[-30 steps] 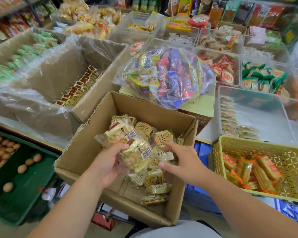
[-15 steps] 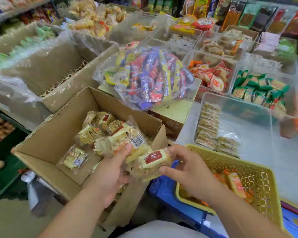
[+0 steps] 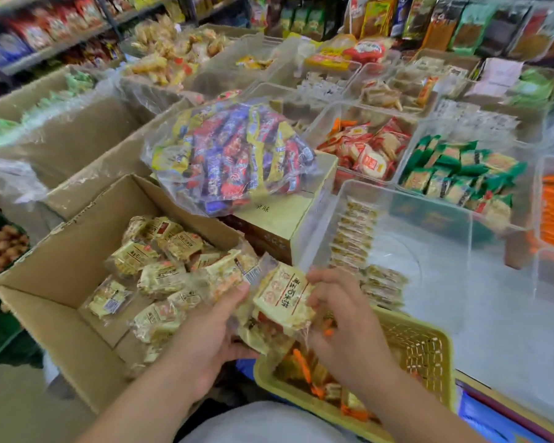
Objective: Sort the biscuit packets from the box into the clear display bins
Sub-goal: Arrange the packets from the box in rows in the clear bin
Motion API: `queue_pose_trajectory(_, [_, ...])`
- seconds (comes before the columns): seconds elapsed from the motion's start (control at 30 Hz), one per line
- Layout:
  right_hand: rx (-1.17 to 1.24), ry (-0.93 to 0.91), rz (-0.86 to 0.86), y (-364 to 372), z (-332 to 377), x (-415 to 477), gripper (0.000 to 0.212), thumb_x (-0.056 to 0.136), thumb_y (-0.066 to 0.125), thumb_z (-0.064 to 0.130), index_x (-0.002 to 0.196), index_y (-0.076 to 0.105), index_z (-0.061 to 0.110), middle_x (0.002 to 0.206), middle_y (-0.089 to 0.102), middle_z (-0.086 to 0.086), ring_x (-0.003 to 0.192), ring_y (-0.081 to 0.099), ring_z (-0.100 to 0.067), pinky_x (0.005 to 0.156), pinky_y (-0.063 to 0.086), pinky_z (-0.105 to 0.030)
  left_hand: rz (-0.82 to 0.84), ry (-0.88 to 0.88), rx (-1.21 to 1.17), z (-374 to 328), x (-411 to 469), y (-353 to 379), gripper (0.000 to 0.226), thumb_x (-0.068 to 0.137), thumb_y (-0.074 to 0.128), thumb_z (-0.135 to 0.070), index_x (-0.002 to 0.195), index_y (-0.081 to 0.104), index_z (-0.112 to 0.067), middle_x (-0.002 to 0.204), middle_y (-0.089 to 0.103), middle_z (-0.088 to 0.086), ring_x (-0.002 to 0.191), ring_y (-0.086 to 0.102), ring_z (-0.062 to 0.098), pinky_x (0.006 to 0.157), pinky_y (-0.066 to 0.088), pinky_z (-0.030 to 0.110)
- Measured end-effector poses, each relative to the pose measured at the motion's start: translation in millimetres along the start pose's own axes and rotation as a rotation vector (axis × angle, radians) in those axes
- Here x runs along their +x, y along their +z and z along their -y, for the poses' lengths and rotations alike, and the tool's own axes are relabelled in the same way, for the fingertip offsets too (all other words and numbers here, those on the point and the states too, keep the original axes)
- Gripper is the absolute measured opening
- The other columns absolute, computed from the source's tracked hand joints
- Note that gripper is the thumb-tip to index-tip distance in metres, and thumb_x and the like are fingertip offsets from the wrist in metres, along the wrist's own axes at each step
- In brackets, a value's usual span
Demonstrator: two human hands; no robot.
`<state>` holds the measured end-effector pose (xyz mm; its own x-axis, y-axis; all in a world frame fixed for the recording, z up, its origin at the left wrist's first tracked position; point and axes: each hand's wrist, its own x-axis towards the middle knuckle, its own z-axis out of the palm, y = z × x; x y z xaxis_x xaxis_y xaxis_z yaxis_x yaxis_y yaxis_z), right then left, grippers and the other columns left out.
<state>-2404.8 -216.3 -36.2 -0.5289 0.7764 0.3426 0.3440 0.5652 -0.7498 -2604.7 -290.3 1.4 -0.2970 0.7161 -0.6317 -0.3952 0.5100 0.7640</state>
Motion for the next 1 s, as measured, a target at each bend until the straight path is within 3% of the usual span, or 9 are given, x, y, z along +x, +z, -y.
queue_pose_trajectory(0.1, [0.01, -0.052, 0.017, -8.7, -11.5, -4.7, 0.033, 0.074, 0.069, 0.025, 0.103, 0.054, 0.029, 0.132, 0.05, 0.016, 0.125, 0.048, -0.002, 0.1, 0.044, -0.016, 0.017, -0.028, 0.058, 1.7, 7.4, 16.4, 0.05, 0.08, 0.068, -0.051, 0.118, 0.073, -0.019, 0.109, 0.079, 0.013, 0.091, 0.077, 0.034, 0.073, 0.063, 0.05])
queue_pose_trajectory(0.3, [0.072, -0.067, 0.007, -28.1, -35.3, -16.5, 0.042, 0.086, 0.075, 0.04, 0.125, 0.064, 0.029, 0.136, 0.055, 0.008, 0.128, 0.053, -0.015, 0.104, 0.045, -0.028, 0.092, -0.07, 0.136, 5.6, 26.8, 45.3, 0.034, 0.082, 0.062, -0.053, 0.099, 0.082, -0.031, 0.105, 0.079, 0.013, 0.08, 0.077, 0.027, 0.06, 0.06, 0.038])
queue_pose_trajectory(0.43, [0.394, 0.239, -0.029, -55.9, -43.9, -16.8, 0.034, 0.09, 0.069, 0.041, 0.124, 0.067, 0.044, 0.131, 0.062, 0.017, 0.124, 0.057, -0.004, 0.095, 0.045, -0.011, 0.113, -0.068, 0.179, 8.5, 42.5, 61.7, 0.048, 0.077, 0.067, -0.055, 0.111, 0.078, -0.023, 0.107, 0.079, 0.012, 0.084, 0.077, 0.028, 0.065, 0.059, 0.04])
queue_pose_trajectory(0.53, [0.458, 0.434, -0.136, -76.7, -66.2, -9.8, 0.014, 0.091, 0.069, 0.037, 0.102, 0.071, 0.045, 0.11, 0.072, 0.015, 0.105, 0.066, -0.004, 0.083, 0.048, -0.013, 0.091, -0.062, 0.151, 9.0, 56.5, 70.1, 0.056, 0.077, 0.071, -0.053, 0.123, 0.069, -0.021, 0.111, 0.078, 0.013, 0.096, 0.076, 0.034, 0.08, 0.06, 0.053])
queue_pose_trajectory(0.63, [0.283, 0.56, -0.181, -95.5, -102.7, 2.7, 0.024, 0.093, 0.073, 0.023, 0.089, 0.07, 0.047, 0.082, 0.067, 0.023, 0.083, 0.062, 0.001, 0.068, 0.043, -0.007, 0.096, -0.055, 0.13, 9.0, 69.6, 73.2, 0.054, 0.083, 0.066, -0.053, 0.128, 0.066, -0.023, 0.112, 0.078, 0.012, 0.099, 0.075, 0.033, 0.089, 0.057, 0.056])
queue_pose_trajectory(0.77, [-0.064, 0.665, -0.133, -111.8, -156.8, 24.7, 0.017, 0.093, 0.072, 0.029, 0.109, 0.072, 0.035, 0.096, 0.066, 0.013, 0.084, 0.058, -0.004, 0.07, 0.038, -0.01, 0.095, -0.067, 0.097, 11.2, 82.5, 72.4, 0.045, 0.092, 0.06, -0.05, 0.13, 0.063, -0.026, 0.115, 0.078, 0.009, 0.104, 0.075, 0.032, 0.101, 0.052, 0.062])
queue_pose_trajectory(0.87, [-0.266, 0.673, -0.062, -111.7, -192.2, 42.2, 0.028, 0.095, 0.069, 0.031, 0.122, 0.071, 0.023, 0.105, 0.066, 0.002, 0.091, 0.058, -0.017, 0.075, 0.039, -0.024, 0.096, -0.088, 0.028, 13.3, 87.2, 70.0, 0.036, 0.095, 0.06, -0.044, 0.127, 0.063, -0.027, 0.117, 0.077, 0.01, 0.108, 0.074, 0.034, 0.102, 0.05, 0.065])
queue_pose_trajectory(1.0, [-0.338, 0.722, 0.076, -100.3, -224.3, 64.0, 0.022, 0.1, 0.061, 0.03, 0.116, 0.07, 0.018, 0.099, 0.068, -0.006, 0.086, 0.056, -0.026, 0.071, 0.037, -0.032, 0.111, -0.109, -0.051, 11.8, 88.7, 67.4, 0.041, 0.097, 0.058, -0.04, 0.131, 0.061, -0.017, 0.122, 0.075, 0.015, 0.112, 0.072, 0.036, 0.098, 0.052, 0.058])
